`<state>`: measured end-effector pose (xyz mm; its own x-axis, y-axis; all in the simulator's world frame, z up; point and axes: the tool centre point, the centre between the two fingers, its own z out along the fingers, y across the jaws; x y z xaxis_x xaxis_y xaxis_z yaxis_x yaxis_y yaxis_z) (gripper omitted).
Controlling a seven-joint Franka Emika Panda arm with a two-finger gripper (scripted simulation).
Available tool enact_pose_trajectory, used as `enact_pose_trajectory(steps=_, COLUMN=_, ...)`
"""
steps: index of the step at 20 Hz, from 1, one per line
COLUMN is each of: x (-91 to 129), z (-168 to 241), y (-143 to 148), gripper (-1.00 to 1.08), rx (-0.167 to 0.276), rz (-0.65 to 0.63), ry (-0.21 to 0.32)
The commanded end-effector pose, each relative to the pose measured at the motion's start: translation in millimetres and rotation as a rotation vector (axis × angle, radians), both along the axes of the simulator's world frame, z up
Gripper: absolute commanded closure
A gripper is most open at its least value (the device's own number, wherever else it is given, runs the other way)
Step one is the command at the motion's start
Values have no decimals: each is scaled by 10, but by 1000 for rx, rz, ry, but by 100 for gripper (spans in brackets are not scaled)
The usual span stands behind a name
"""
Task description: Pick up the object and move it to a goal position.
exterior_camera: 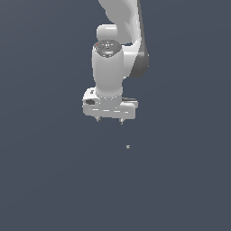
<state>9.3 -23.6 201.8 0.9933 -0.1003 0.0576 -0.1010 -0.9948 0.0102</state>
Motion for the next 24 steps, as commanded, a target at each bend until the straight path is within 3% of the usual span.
enact_pose_trajectory(steps=1, x=0, z=0, y=0, gripper=-92, rx=0, rz=0, ry=0)
enact_pose_trajectory(steps=24, x=83, z=-299, y=277, gripper=-92, rx=-8, rz=149, ry=24)
